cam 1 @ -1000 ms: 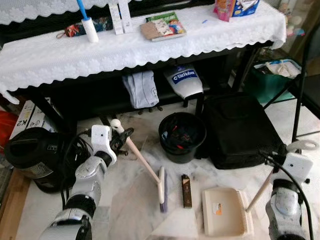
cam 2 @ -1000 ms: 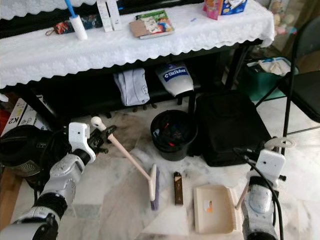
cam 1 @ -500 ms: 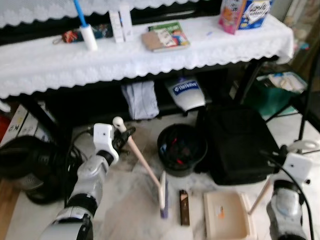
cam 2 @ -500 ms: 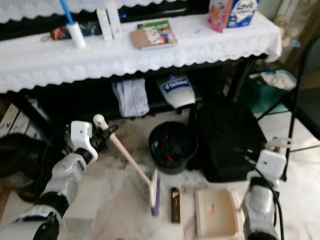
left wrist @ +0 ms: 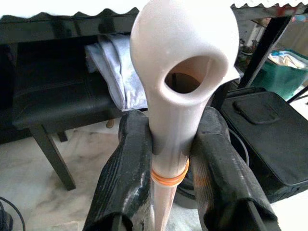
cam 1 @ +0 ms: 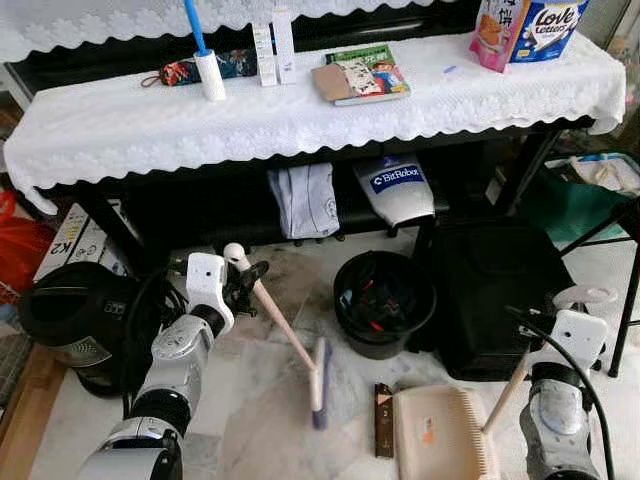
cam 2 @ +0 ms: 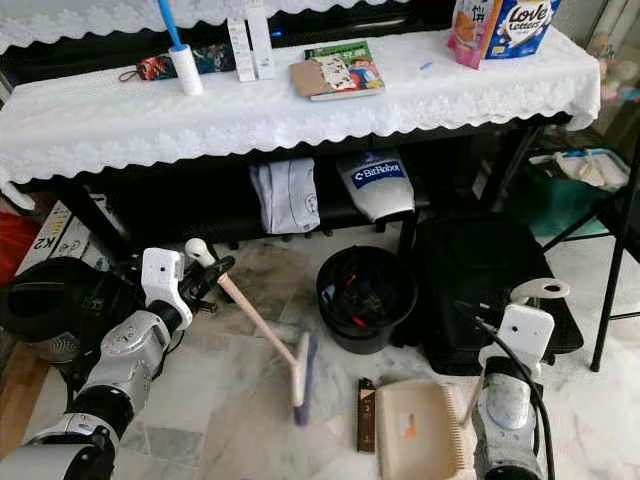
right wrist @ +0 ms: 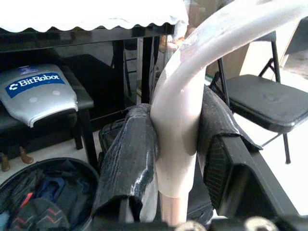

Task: Sweep floor

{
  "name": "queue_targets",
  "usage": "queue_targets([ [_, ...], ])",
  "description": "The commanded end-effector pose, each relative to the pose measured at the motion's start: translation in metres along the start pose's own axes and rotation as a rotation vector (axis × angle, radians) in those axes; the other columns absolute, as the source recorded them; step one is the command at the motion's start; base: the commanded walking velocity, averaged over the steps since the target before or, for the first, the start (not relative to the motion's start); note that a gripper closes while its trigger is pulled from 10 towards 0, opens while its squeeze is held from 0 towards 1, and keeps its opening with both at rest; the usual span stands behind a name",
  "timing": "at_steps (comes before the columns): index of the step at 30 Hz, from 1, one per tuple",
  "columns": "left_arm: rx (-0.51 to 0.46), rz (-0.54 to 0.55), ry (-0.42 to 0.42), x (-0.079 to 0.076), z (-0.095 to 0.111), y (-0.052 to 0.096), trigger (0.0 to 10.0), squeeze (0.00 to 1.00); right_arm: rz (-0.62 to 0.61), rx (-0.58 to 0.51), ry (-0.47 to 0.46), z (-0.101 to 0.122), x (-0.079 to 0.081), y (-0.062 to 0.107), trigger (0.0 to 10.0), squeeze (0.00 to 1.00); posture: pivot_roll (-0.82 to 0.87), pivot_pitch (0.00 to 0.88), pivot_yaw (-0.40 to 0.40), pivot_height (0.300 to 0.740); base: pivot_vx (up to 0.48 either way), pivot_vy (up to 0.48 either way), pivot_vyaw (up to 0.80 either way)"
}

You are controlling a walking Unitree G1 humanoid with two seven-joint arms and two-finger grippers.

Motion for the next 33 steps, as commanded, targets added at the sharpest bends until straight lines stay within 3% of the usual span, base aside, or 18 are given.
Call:
queue_targets([
  [1, 0.007, 0.014, -0.018, 0.007, -0.002, 0.004, 10.0, 0.00, -0.002, 0.001, -0.007, 0.000, 0.000, 0.000, 10.0, 0.00, -0.13, 0.106, 0.080, 0.740, 0.000, 0.000, 0.00],
  [11, 0.011, 0.044, 0.052, 0.004, -0.008, 0.005, 10.0, 0.00, -0.008, 0.005, 0.002, -0.001, -0.004, 0.000, 10.0, 0.00, -0.14, 0.116, 0.077, 0.740, 0.000, 0.000, 0.00],
  [16, 0.004, 0.092, 0.146, 0.006, -0.010, 0.005, 10.0, 0.00, -0.013, 0.027, 0.021, -0.007, -0.007, 0.005, 10.0, 0.00, -0.14, 0.129, 0.073, 0.740, 0.000, 0.000, 0.00],
  [33, 0.027, 0.157, 0.144, 0.016, -0.023, 0.019, 10.0, 0.00, 0.022, 0.067, 0.054, -0.018, -0.004, 0.013, 10.0, 0.00, -0.14, 0.149, 0.059, 0.740, 0.000, 0.000, 0.00],
])
Point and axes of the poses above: a point about 5 cm out from each wrist's last joint towards the gripper, its own y axis pointing back from the gripper into the wrist, its own z axis along the axis of the wrist's last joint, x = y × z, the point moved 3 cm from there along -y, pointing out of the wrist towards the gripper, and after that the axes turned 4 degrees about -y, right-handed, at the moved point
